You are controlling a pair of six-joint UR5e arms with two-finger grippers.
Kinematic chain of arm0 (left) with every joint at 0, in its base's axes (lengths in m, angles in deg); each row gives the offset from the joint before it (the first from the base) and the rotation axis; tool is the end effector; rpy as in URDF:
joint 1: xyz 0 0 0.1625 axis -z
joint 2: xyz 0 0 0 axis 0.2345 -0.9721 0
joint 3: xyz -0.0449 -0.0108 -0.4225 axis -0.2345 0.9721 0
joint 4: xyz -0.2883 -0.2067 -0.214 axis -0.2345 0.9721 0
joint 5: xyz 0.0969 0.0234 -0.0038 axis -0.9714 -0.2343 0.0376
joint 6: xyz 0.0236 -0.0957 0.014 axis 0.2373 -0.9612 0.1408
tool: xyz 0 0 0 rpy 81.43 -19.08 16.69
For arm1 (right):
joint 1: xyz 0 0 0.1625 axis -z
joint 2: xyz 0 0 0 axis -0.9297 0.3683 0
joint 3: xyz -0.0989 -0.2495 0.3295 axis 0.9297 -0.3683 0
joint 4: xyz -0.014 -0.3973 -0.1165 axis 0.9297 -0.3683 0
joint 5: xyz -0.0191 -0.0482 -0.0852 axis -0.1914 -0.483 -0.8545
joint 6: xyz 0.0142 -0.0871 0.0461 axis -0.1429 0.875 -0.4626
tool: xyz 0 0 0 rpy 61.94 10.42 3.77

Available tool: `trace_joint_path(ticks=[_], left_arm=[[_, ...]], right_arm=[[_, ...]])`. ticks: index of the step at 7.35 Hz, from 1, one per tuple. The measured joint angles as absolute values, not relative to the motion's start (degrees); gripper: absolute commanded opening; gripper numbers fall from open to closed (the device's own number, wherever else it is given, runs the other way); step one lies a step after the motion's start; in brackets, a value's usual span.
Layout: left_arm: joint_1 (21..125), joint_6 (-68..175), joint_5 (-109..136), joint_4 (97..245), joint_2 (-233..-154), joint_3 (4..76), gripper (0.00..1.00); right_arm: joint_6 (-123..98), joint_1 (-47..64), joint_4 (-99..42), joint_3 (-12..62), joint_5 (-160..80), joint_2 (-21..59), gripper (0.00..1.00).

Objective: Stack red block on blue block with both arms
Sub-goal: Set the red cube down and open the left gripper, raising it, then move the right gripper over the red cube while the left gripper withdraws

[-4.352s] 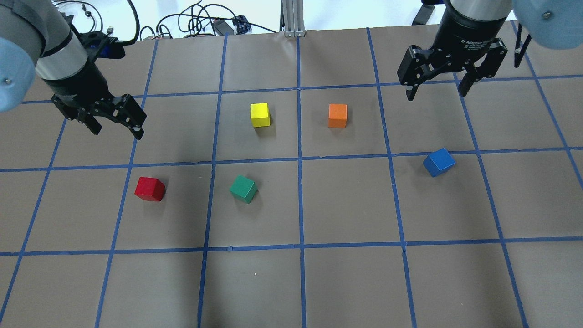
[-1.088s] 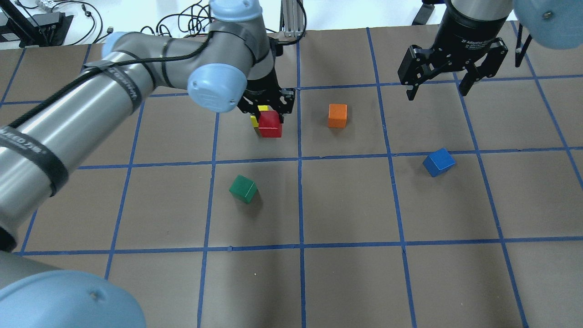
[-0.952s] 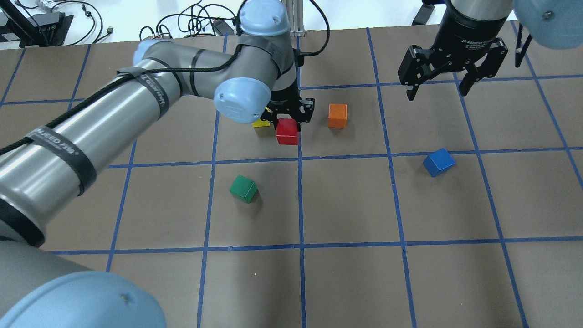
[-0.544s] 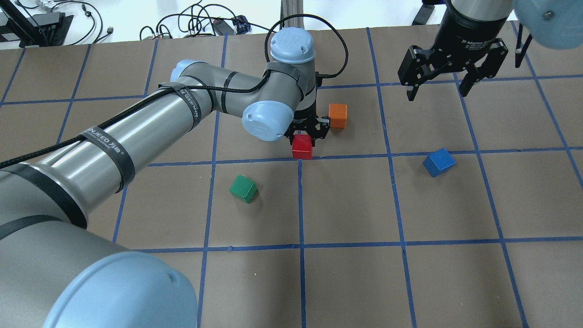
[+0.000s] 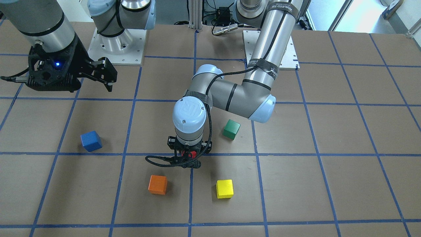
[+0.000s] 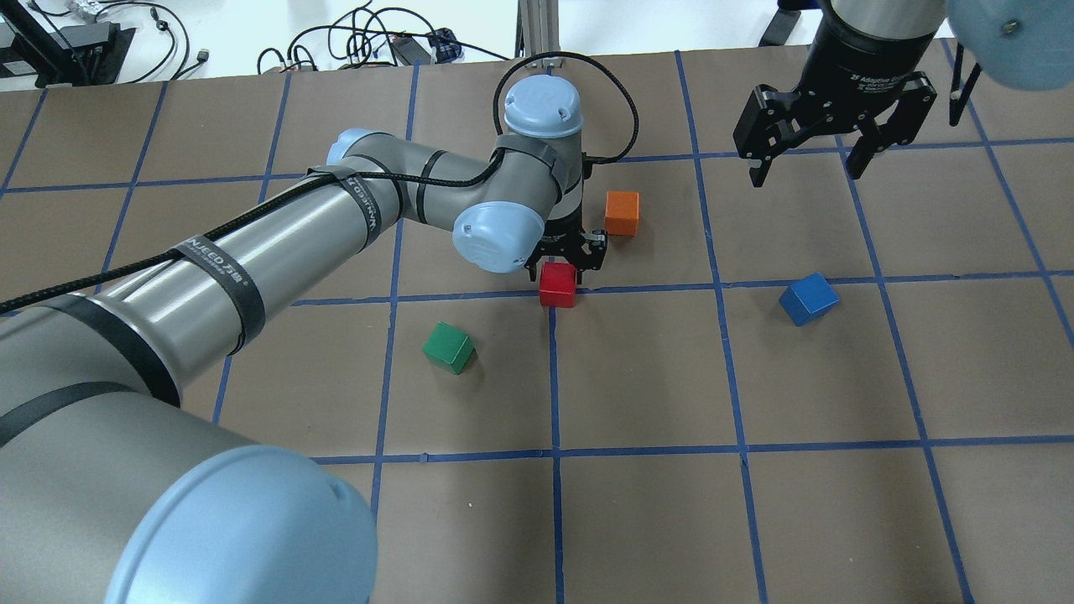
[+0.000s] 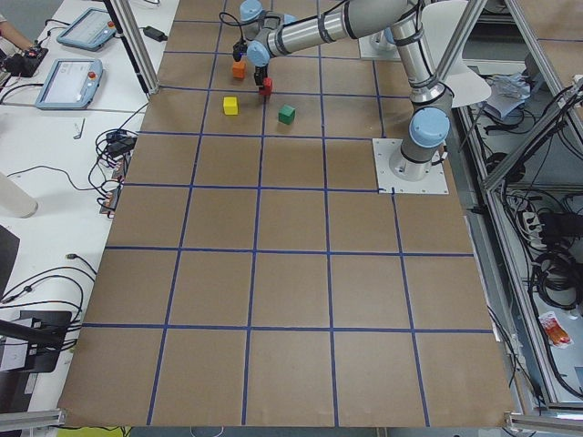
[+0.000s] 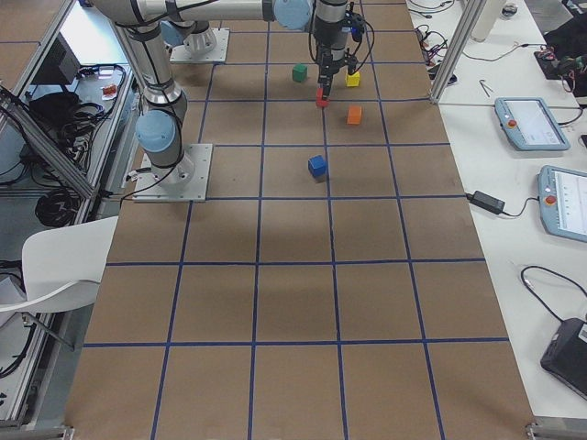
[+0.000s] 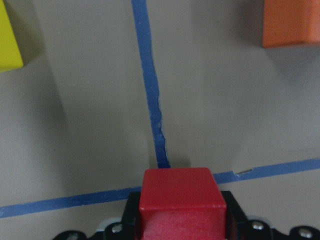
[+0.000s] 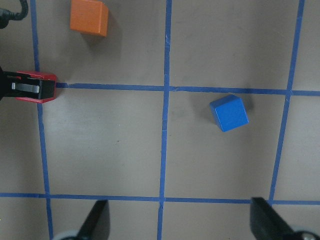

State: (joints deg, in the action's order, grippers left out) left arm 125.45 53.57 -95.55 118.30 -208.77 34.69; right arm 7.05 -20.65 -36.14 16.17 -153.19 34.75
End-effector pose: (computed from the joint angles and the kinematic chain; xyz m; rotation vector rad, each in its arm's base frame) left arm -0.3793 -0.5749 0.2061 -0.1857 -3.1130 -0.1231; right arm 0.1241 -0.5195 0.4889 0.0656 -3.1370 -0.1093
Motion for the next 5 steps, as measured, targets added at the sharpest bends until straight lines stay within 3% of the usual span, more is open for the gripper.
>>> trace_joint_path(ticks=[2,5], left_arm=[[122.6,54.36,-95.42,119.45,-205.9,33.69,1.0],[114.88,67.03,-96.0,128.93,-194.74,32.98,1.0]], right_arm=[[6.86,-20.64,-36.5,16.17,-153.19,34.64,1.0],[6.31,-20.82,-37.09,16.18,-152.38,34.16,1.0]])
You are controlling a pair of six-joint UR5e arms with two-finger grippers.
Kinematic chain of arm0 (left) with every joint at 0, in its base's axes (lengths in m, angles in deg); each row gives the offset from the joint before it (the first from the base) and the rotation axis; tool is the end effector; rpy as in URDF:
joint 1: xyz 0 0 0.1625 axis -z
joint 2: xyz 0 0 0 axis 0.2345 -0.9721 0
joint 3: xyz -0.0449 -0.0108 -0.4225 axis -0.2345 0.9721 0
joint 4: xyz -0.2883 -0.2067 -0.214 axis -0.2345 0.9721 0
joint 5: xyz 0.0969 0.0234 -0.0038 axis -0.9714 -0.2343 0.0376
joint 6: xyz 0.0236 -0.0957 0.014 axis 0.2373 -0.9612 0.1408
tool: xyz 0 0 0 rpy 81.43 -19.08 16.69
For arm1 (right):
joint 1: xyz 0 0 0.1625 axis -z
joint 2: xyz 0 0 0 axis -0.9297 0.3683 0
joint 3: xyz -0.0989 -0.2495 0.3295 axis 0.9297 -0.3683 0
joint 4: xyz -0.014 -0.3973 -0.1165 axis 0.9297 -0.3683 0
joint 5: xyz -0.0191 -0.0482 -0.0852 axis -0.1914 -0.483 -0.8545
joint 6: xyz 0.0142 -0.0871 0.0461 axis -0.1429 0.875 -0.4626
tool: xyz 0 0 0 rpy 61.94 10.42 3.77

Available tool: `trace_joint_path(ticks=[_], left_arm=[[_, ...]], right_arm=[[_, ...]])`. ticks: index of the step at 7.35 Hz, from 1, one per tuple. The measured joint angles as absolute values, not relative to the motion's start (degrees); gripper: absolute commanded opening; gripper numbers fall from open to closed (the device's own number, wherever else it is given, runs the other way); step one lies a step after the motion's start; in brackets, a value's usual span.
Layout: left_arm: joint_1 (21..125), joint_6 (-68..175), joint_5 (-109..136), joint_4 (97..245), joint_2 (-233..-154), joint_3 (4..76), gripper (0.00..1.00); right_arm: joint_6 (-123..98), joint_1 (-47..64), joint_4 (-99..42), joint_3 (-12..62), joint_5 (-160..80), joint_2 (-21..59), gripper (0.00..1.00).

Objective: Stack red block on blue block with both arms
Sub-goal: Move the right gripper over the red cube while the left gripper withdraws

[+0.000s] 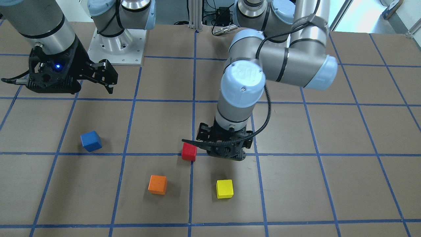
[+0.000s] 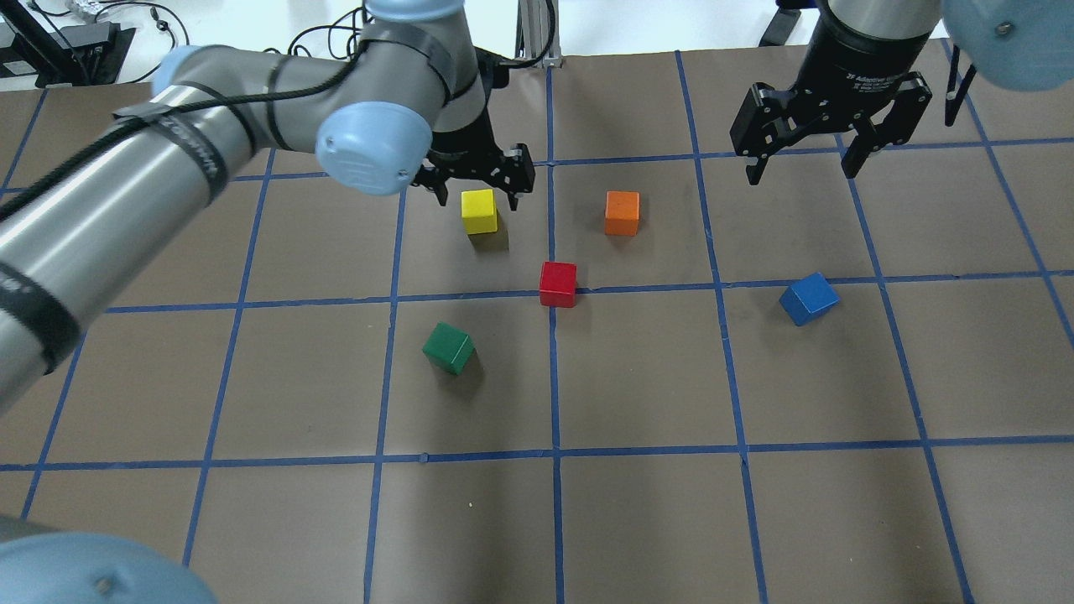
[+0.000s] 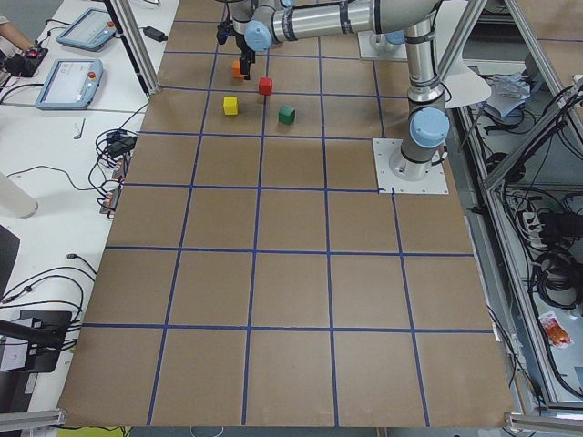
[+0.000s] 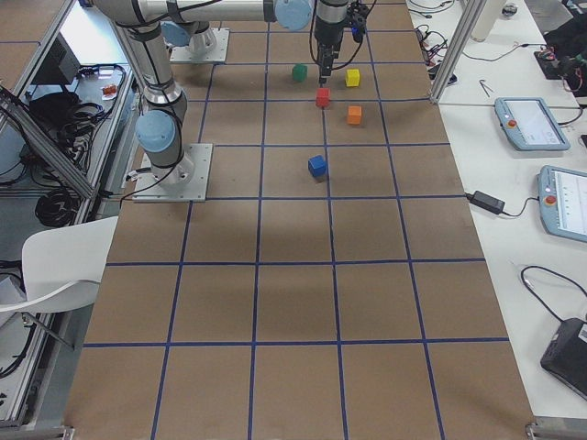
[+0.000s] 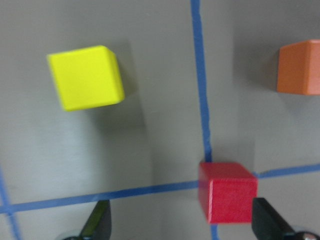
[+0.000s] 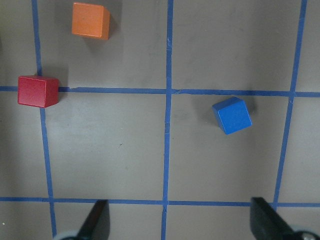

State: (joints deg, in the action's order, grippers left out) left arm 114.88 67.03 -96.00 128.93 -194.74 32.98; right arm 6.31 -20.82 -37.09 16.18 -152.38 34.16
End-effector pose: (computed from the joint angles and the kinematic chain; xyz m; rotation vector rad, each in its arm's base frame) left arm -0.2586 -0.5943 0.3627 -0.2658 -3.0913 0.0258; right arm 0.1270 -0.5243 0.4850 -0.0491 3.1282 0.0988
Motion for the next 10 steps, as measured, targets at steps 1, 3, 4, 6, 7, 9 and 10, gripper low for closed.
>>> trace_joint_path(ticks=[1,3,4,6,7,9,10], left_arm=[[112.03,70.71,-96.04,133.26,-190.51,33.14,1.0],[108.89,74.88,-96.31,140.69,-182.06,34.32,1.0],[108.18,75.73,-96.6,142.4,-178.13,35.68,1.0],[107.57,76.25,-97.9,141.73,-172.26,39.09,1.0],[107.32,76.06,-98.34,139.65,-170.95,40.27,1.0],[107.25,75.44,-98.57,138.93,-169.13,41.61,1.0],[107.25,75.4,-98.36,138.73,-168.52,42.56,1.0]], right_arm=[[6.05,-21.32,-39.21,16.08,-152.1,32.79,1.0],[2.02,-24.76,-47.22,15.88,-151.99,27.48,1.0],[-1.35,-27.6,-50.92,15.82,-152.02,24.95,1.0],[-7.12,-31.44,-57.14,15.79,-151.99,20.84,1.0],[-9.17,-32.95,-58.72,15.9,-151.97,19.58,1.0],[-12.09,-36.04,-59.93,16.17,-151.94,16.75,1.0],[-12.88,-37.43,-60.88,16.21,-151.88,15.13,1.0]])
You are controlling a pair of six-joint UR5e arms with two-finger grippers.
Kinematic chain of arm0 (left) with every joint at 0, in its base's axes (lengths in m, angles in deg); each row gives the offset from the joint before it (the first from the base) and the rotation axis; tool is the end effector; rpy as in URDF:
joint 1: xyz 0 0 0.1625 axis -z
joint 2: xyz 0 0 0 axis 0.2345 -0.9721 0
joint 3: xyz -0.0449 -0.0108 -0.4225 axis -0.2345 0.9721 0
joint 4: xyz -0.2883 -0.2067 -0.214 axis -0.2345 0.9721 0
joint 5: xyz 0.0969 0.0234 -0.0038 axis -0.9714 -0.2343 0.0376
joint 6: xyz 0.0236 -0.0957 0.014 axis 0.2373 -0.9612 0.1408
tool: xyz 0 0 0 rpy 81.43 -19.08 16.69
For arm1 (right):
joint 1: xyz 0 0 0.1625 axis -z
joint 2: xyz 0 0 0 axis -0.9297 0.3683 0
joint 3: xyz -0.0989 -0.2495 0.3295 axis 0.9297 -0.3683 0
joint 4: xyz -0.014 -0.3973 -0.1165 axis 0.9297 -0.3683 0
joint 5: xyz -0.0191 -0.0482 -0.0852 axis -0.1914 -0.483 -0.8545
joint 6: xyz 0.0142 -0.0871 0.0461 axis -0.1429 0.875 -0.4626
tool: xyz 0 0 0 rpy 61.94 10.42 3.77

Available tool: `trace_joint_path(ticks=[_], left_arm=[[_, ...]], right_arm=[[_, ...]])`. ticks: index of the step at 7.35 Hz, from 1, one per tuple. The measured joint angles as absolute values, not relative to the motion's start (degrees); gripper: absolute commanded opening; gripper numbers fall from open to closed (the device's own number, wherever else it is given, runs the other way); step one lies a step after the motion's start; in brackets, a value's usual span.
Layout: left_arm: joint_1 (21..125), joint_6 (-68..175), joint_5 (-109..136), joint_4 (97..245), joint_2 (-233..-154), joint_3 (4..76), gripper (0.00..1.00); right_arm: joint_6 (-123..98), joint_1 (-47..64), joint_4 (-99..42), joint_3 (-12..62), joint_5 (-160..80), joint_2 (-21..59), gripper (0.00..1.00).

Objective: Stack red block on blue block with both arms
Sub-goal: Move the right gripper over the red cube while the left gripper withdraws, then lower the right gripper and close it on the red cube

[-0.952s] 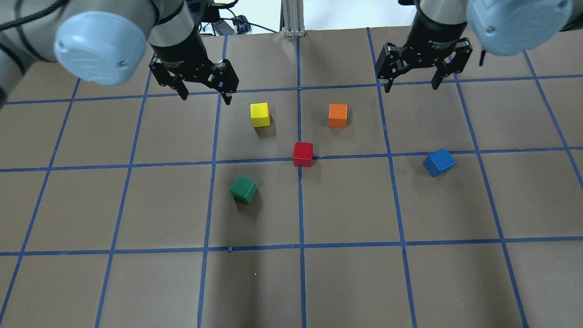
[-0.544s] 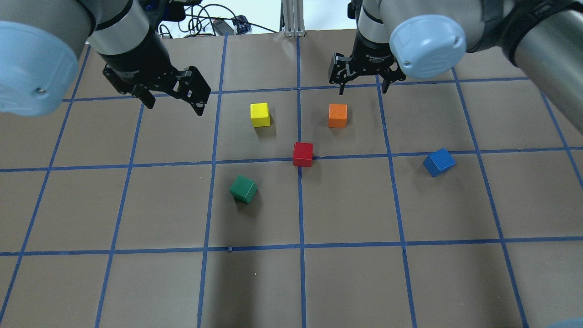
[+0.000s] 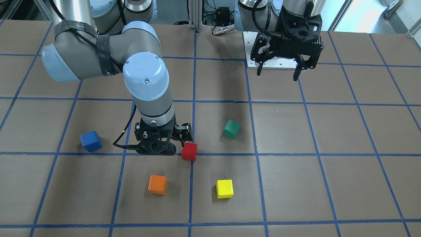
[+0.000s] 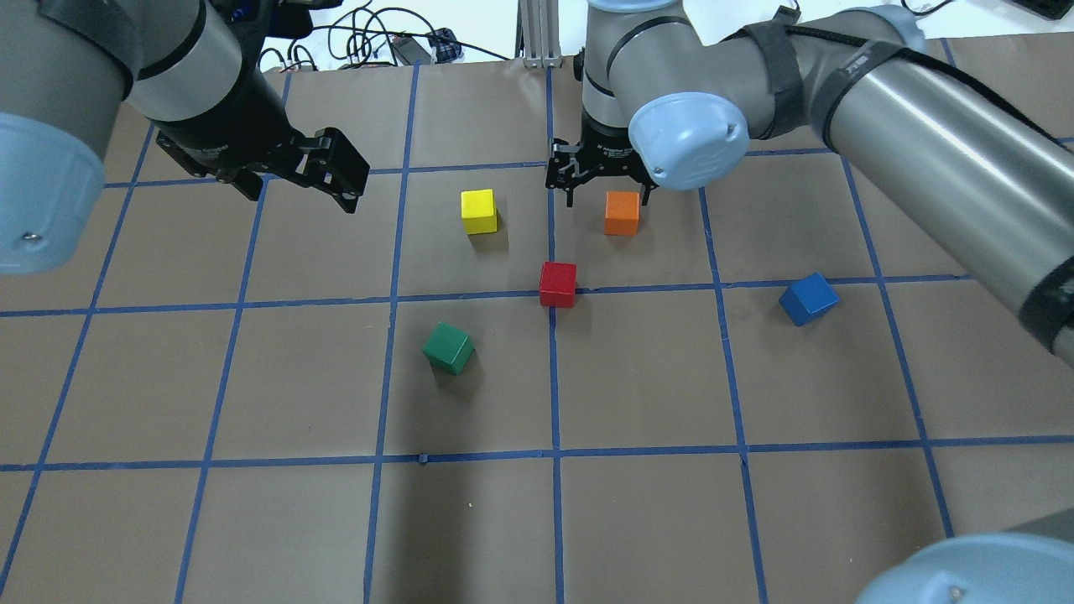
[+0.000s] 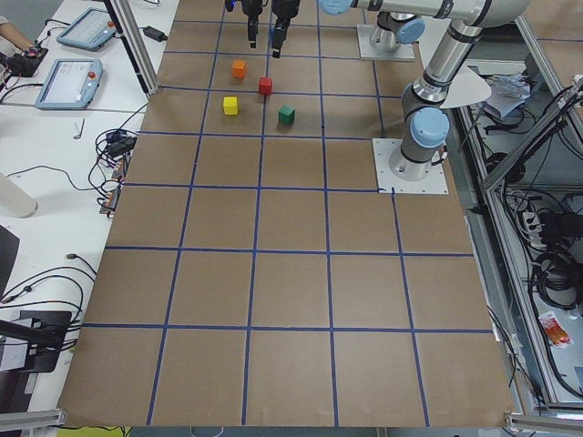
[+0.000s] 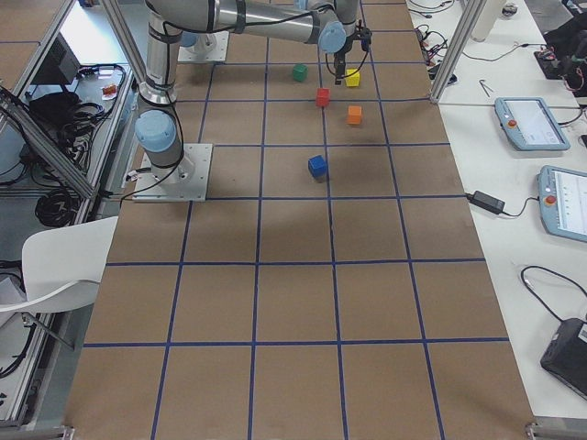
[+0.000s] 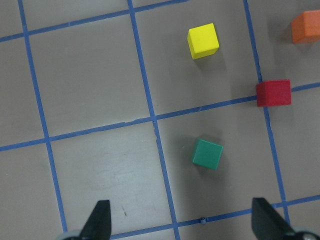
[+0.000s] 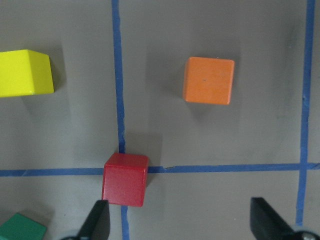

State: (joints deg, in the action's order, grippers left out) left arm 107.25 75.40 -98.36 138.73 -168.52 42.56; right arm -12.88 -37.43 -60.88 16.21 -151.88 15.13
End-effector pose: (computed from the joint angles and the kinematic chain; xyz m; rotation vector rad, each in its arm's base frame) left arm -0.1625 -0.4564 0.5146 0.2867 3.1124 -0.2192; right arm 0.3063 -0.5856 0.3295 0.0205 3.1186 -0.0207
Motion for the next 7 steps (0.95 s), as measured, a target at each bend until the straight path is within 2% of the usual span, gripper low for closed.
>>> trace_joint_path(ticks=[4,7], left_arm=[[106.51,76.5,-98.06,132.49,-167.48,47.85,1.0],[104.34,78.23,-97.73,134.41,-167.39,46.49,1.0]], right_arm=[[-13.42,-40.42,-64.95,16.5,-151.31,8.74,1.0],[-13.52,-40.59,-65.41,16.7,-147.26,5.78,1.0]])
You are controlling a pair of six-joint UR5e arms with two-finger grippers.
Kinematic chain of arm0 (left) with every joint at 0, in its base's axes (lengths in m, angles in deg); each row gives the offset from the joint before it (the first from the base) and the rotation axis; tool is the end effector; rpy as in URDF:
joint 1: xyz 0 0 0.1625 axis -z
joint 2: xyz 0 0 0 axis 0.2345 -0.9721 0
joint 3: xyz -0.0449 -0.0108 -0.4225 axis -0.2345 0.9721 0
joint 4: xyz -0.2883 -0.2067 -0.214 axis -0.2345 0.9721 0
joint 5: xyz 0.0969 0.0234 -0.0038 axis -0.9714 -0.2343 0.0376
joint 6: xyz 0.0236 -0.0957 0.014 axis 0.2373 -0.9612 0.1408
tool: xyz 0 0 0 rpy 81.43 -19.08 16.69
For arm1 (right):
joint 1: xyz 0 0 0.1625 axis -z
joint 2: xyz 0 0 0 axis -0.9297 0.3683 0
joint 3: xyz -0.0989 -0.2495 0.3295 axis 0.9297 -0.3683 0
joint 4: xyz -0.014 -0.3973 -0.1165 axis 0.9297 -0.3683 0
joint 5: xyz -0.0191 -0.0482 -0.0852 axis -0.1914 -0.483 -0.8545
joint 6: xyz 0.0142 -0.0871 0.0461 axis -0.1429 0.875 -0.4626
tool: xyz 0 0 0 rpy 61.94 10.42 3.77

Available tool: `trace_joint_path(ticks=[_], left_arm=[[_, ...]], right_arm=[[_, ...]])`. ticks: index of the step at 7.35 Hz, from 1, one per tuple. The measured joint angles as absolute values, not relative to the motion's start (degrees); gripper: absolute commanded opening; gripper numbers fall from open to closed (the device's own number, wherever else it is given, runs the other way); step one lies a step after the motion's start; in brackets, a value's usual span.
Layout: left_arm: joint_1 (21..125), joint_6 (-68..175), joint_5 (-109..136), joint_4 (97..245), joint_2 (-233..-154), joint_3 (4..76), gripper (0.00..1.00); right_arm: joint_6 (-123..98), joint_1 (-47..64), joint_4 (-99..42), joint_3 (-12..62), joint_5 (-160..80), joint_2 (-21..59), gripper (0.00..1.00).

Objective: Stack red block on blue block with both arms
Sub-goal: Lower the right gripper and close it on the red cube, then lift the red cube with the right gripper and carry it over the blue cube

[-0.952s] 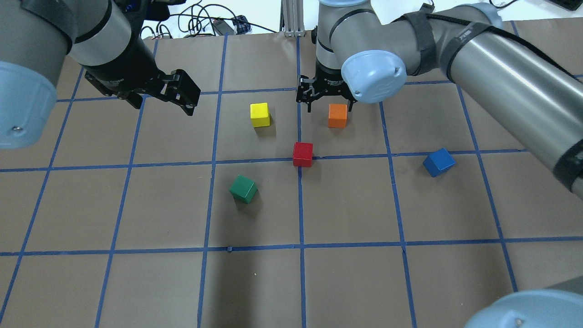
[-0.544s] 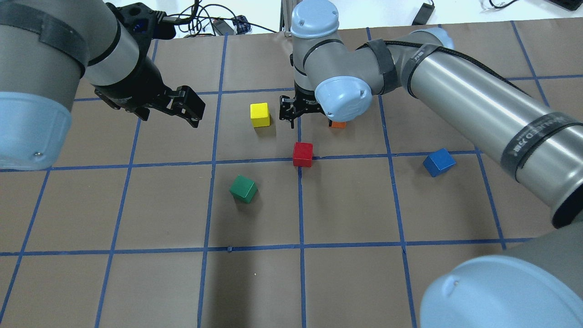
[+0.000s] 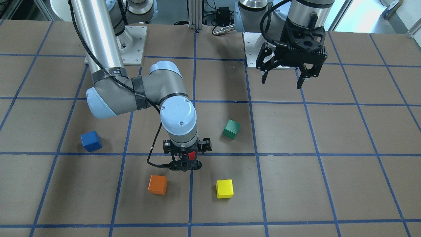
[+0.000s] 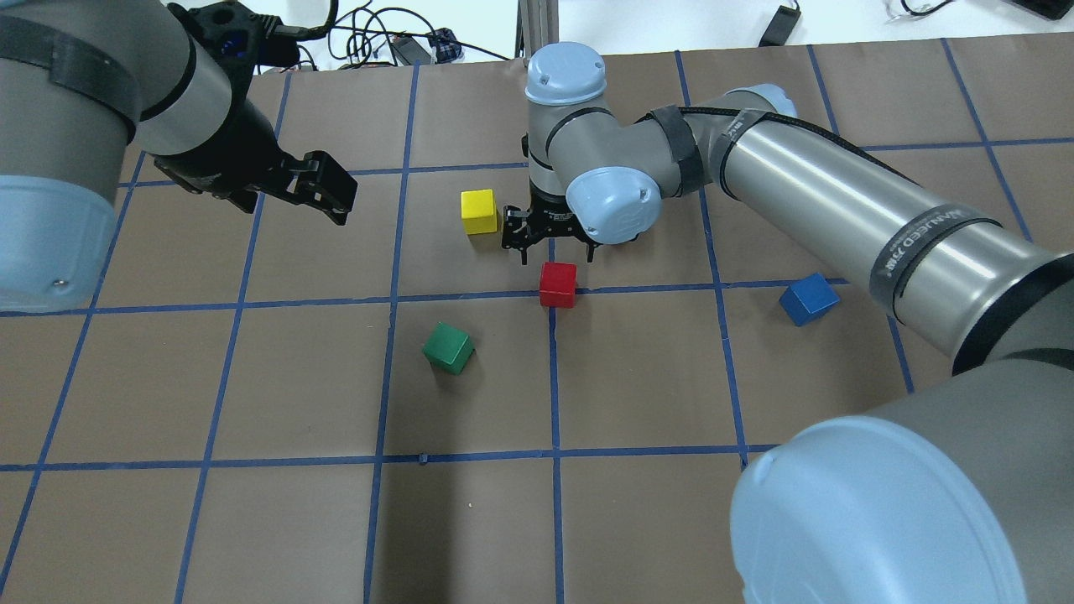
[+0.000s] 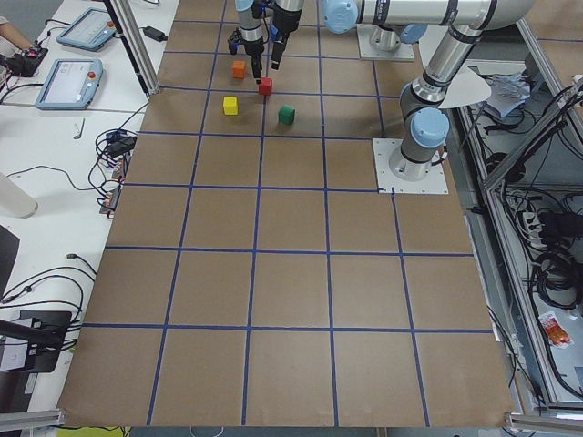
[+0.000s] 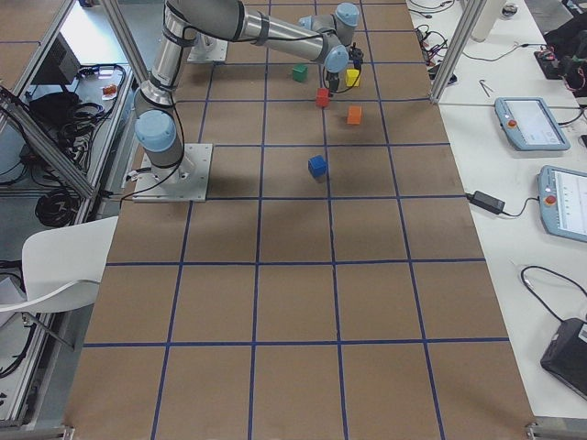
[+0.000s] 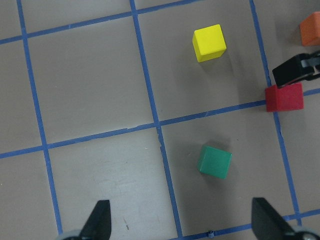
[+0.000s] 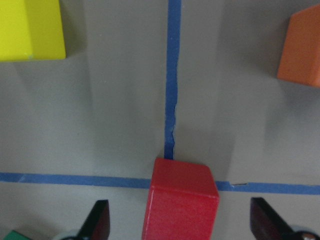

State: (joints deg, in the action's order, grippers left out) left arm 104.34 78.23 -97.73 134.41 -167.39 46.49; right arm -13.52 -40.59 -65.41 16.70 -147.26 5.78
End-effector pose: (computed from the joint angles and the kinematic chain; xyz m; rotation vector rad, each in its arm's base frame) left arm -0.1401 -0.4581 0.4976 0.2858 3.1111 -0.2611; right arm 0.3538 -0.5886 0.2259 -0.0414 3.0663 0.1544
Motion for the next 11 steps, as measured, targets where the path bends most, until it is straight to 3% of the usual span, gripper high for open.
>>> trace_joint_path(ticks=[2,3,4,5,11], left_arm=[[103.96,78.31,-98.12,143.32,-168.62,41.12,1.0],[103.95,78.25,-98.46,145.4,-169.32,39.47,1.0],[104.0,78.23,-98.63,146.27,-169.34,39.07,1.0],[104.04,78.2,-98.68,146.79,-169.14,39.11,1.0],[104.14,72.78,-98.59,146.87,-169.33,39.17,1.0]], right_arm=[[-13.76,-40.59,-65.39,18.3,-146.17,5.23,0.97],[-14.28,-40.6,-66.14,20.02,-146.08,5.23,0.74],[-15.41,-40.6,-67.36,21.05,-146.0,5.19,0.3],[-16.36,-40.6,-68.05,21.32,-145.9,5.17,0.03],[-16.41,-38.46,-62.55,16.54,-146.59,9.3,0.0]])
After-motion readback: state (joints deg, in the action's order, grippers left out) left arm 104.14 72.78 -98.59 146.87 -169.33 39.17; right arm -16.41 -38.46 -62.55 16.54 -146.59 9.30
